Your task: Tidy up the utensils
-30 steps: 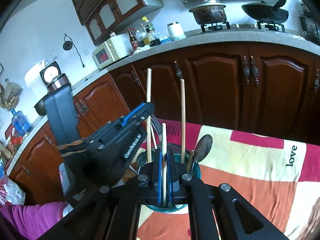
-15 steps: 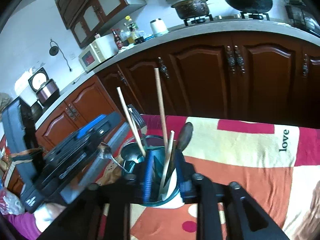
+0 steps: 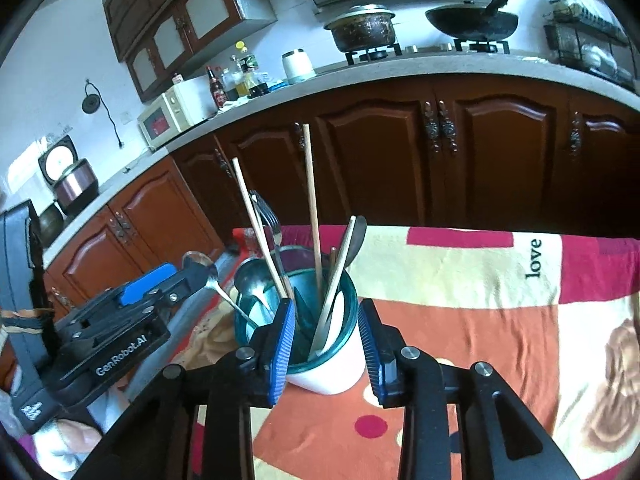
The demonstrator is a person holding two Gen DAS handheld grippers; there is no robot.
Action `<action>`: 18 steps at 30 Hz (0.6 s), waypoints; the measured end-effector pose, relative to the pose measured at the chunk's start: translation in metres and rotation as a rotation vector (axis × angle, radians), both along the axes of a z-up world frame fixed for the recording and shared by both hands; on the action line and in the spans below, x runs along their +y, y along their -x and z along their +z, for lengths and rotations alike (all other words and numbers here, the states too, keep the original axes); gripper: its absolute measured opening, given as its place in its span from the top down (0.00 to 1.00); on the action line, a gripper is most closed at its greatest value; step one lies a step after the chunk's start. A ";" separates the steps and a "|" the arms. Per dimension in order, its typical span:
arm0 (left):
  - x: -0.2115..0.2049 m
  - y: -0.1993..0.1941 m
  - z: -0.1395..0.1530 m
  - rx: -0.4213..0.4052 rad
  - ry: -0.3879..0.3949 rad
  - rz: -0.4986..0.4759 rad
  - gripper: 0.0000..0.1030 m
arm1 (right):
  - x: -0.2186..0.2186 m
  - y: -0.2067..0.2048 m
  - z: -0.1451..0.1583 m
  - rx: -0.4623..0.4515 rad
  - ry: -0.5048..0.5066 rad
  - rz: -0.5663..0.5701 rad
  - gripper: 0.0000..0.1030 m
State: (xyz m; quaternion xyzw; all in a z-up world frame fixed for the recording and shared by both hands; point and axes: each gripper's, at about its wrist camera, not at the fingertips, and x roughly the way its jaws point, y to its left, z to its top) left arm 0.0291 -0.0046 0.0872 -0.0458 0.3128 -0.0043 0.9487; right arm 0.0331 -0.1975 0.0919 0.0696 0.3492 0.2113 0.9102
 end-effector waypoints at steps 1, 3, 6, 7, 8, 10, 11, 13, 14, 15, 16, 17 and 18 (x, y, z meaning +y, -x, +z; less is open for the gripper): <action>0.000 0.003 0.000 0.000 -0.002 0.004 0.57 | 0.003 0.003 -0.001 -0.005 0.014 -0.009 0.66; 0.001 0.009 0.002 -0.005 -0.007 0.010 0.57 | 0.005 0.009 -0.002 -0.015 0.028 -0.022 0.64; 0.001 0.018 0.005 -0.011 -0.010 0.016 0.57 | 0.008 0.017 -0.001 -0.025 0.030 -0.033 0.63; 0.001 0.020 0.007 -0.012 -0.011 0.017 0.57 | 0.010 0.020 0.000 -0.027 0.029 -0.035 0.62; 0.001 0.022 0.007 -0.013 -0.011 0.017 0.57 | 0.010 0.022 0.000 -0.030 0.031 -0.039 0.62; 0.000 0.028 0.009 -0.018 -0.016 0.018 0.57 | 0.011 0.027 0.003 -0.046 0.047 -0.050 0.61; 0.000 0.029 0.011 -0.021 -0.018 0.018 0.57 | 0.012 0.028 0.004 -0.050 0.051 -0.051 0.60; -0.001 0.032 0.012 -0.023 -0.020 0.017 0.57 | 0.012 0.032 0.007 -0.060 0.059 -0.055 0.60; -0.001 0.034 0.013 -0.025 -0.018 0.015 0.57 | 0.012 0.034 0.008 -0.062 0.063 -0.059 0.60; -0.001 0.036 0.013 -0.027 -0.018 0.015 0.57 | 0.012 0.035 0.009 -0.062 0.064 -0.060 0.60; -0.002 0.038 0.013 -0.028 -0.018 0.016 0.57 | 0.012 0.036 0.010 -0.062 0.064 -0.063 0.60; -0.003 0.039 0.014 -0.029 -0.020 0.015 0.57 | 0.011 0.037 0.011 -0.064 0.062 -0.065 0.60; -0.004 0.041 0.015 -0.031 -0.023 0.011 0.57 | 0.010 0.039 0.012 -0.067 0.061 -0.070 0.59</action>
